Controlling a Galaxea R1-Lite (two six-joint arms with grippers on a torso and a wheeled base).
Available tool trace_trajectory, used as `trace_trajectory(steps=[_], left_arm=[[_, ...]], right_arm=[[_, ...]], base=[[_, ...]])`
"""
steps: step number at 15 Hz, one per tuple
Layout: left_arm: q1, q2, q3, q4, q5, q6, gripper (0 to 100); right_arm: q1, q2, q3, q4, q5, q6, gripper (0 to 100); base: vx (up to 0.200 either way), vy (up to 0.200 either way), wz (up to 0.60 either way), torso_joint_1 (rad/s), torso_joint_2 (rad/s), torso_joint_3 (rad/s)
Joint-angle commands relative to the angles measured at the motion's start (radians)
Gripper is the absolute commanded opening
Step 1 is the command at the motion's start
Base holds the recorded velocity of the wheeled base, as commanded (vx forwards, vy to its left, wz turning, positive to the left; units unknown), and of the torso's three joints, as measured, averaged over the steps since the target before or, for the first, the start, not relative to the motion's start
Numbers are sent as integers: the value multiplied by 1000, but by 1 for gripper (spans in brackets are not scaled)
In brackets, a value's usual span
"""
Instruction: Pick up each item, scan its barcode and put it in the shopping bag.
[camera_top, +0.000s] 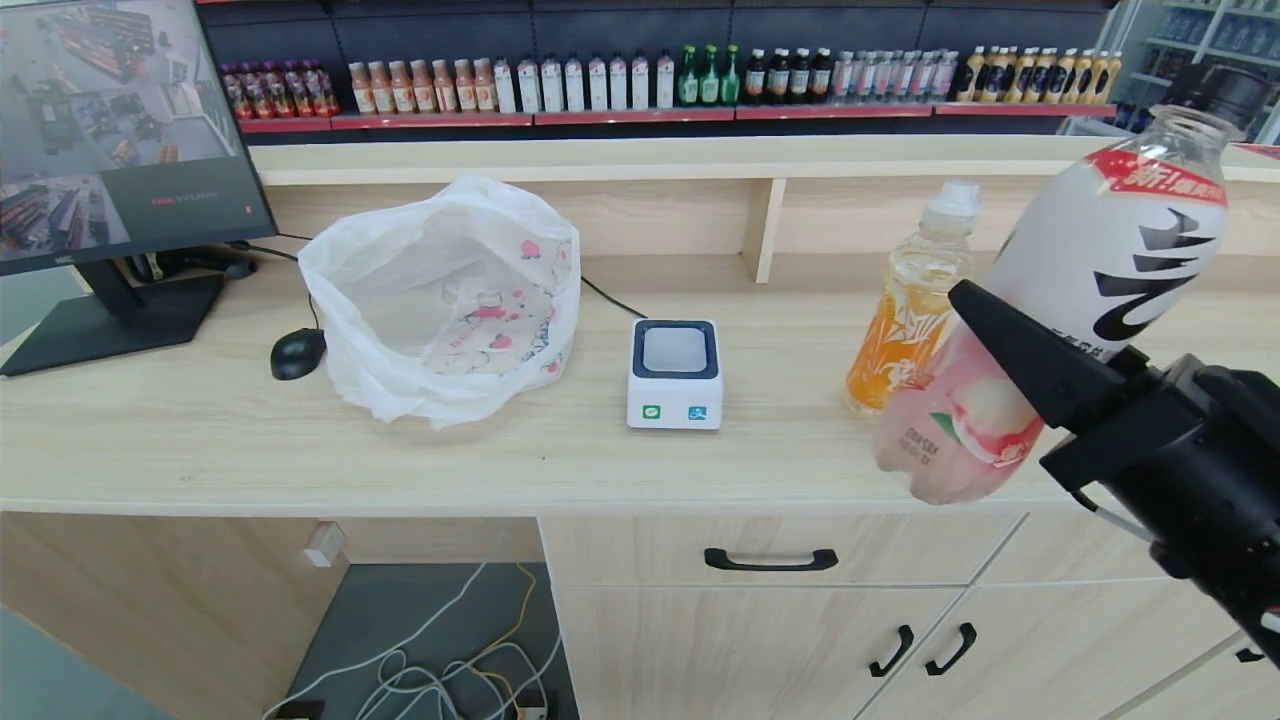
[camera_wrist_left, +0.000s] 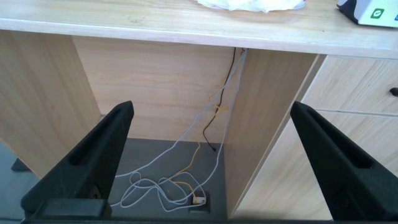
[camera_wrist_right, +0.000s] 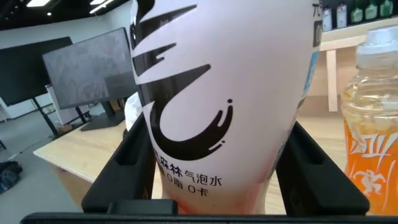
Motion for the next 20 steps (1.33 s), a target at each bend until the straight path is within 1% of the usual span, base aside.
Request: trace_trajectory(steps=[1, 3, 5, 8, 14, 20], left_arm=[[-1, 0, 0, 0, 0, 0, 100], [1, 0, 0, 0, 0, 0, 100], [-1, 0, 0, 0, 0, 0, 100], [1, 0, 0, 0, 0, 0, 100], [-1, 0, 0, 0, 0, 0, 100], [-1, 0, 0, 0, 0, 0, 100]], right_arm=[[-13, 12, -18, 0, 18, 0, 0], [-13, 33, -27, 1, 61, 0, 0], [-13, 72, -73, 0, 61, 6, 0], [-10, 131, -113, 0, 60, 79, 0], [-15, 147, -112, -2, 58, 85, 0], [-18, 150, -87, -2, 46, 60, 0]], base=[[0, 0, 0, 0, 0, 0], [0, 0, 0, 0, 0, 0], [0, 0, 0, 0, 0, 0], [0, 0, 0, 0, 0, 0], [0, 0, 0, 0, 0, 0], [0, 0, 0, 0, 0, 0]])
